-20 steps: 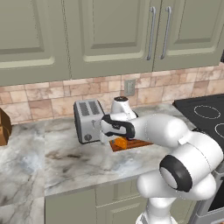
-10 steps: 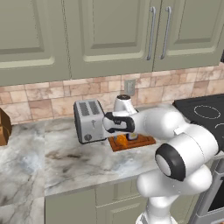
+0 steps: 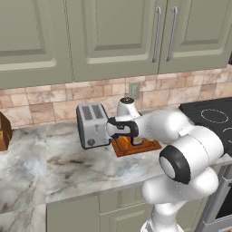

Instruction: Retrieve the reheated potato from the microwave, then place the potato, cheese, and condiment on the cutting board.

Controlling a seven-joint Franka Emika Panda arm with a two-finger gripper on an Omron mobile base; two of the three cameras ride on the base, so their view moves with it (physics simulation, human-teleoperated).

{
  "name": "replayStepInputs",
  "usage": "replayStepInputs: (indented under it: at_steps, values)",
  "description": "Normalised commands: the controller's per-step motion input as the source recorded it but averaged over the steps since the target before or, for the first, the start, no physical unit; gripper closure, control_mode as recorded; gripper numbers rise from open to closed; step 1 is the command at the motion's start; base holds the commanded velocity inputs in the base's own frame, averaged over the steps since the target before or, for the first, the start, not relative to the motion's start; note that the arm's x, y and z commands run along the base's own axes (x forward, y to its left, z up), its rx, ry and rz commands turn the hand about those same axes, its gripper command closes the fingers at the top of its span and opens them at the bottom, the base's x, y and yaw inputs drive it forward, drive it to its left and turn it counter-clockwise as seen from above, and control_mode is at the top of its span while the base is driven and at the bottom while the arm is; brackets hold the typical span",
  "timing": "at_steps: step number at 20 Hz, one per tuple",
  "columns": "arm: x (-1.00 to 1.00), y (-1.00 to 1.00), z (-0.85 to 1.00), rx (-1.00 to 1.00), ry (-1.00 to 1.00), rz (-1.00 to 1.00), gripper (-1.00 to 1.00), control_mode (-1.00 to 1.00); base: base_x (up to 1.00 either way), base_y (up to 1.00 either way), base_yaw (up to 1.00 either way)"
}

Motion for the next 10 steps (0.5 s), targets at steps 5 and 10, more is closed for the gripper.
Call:
replayStepInputs:
  at_steps: [5,10]
  values:
    - [0.01,-0.08,-0.06,0.0,-0.09,-0.07,1.0,-1.0,0.0,0.0,0.0]
    - [0.0,-0.04,-0.08,0.0,-0.06,-0.06,1.0,-1.0,0.0,0.0,0.0]
